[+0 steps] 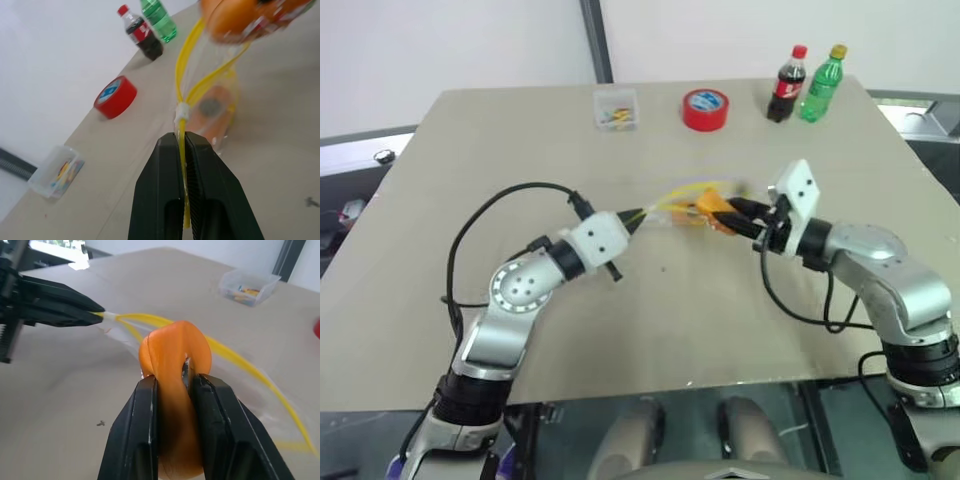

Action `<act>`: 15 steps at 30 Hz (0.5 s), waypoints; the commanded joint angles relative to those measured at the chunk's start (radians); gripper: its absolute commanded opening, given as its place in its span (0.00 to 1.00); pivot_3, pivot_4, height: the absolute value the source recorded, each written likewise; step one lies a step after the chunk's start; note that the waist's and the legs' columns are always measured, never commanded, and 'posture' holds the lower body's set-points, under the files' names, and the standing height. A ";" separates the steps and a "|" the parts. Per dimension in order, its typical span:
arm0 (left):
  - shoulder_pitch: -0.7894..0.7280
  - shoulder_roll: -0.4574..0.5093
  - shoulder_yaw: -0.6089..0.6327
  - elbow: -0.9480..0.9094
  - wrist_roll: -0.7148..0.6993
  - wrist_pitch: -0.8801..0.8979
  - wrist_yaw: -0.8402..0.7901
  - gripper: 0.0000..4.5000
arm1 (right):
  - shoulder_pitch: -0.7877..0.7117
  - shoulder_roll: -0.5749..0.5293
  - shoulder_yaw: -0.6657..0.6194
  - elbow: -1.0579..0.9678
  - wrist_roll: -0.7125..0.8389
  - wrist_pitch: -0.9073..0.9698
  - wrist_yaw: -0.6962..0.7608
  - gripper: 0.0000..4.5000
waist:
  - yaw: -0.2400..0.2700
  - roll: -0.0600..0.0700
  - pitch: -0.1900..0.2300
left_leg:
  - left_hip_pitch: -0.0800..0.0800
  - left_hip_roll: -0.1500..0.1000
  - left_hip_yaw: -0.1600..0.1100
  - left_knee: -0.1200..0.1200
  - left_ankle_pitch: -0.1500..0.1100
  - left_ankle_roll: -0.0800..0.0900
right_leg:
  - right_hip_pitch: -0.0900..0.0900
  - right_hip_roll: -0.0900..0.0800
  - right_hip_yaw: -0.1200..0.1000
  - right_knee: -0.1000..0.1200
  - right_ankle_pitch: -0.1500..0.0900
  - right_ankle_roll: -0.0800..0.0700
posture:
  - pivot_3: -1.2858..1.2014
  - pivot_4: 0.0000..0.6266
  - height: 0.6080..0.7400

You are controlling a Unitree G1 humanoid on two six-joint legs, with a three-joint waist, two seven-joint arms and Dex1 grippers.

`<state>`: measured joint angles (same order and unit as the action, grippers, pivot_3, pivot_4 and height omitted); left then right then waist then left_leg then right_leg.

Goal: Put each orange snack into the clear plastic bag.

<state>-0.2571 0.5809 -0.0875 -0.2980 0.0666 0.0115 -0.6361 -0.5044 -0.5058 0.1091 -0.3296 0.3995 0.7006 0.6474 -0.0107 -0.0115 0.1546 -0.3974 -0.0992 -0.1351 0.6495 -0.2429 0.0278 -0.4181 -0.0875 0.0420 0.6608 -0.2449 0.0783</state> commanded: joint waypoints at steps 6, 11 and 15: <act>0.065 0.080 -0.021 -0.056 0.001 -0.157 -0.082 0.00 | -0.082 0.101 0.081 0.147 -0.099 0.016 -0.068 0.23 | -0.005 0.000 0.000 | 0.000 0.000 0.000 -0.001 0.000 0.000 | -0.001 0.000 0.001 0.000 0.000 0.000 | 0.52 0.24 1.00; 0.126 0.118 -0.038 -0.093 -0.035 -0.148 -0.152 0.00 | -0.108 0.285 -0.091 0.227 0.048 0.175 -0.171 0.23 | -0.005 0.000 0.000 | 0.000 0.000 0.001 -0.001 0.000 0.000 | -0.001 0.000 0.002 0.000 0.000 0.000 | 0.52 0.24 1.00; 0.136 0.119 -0.032 -0.080 -0.015 -0.151 -0.149 0.00 | -0.104 0.328 -0.117 0.216 0.114 0.279 -0.172 0.23 | -0.001 0.001 0.000 | 0.000 0.000 0.000 -0.002 0.000 0.000 | -0.001 0.000 0.001 0.000 0.000 0.000 | 0.52 0.24 1.00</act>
<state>-0.1147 0.6920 -0.1300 -0.3452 0.0541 -0.1251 -0.7862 -0.5939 -0.1738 -0.0004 -0.0752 0.4857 0.9579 0.4702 -0.0122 -0.0106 0.1551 -0.3977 -0.0993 -0.1352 0.6480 -0.2430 0.0280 -0.4193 -0.0873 0.0426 0.6609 -0.2450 0.0780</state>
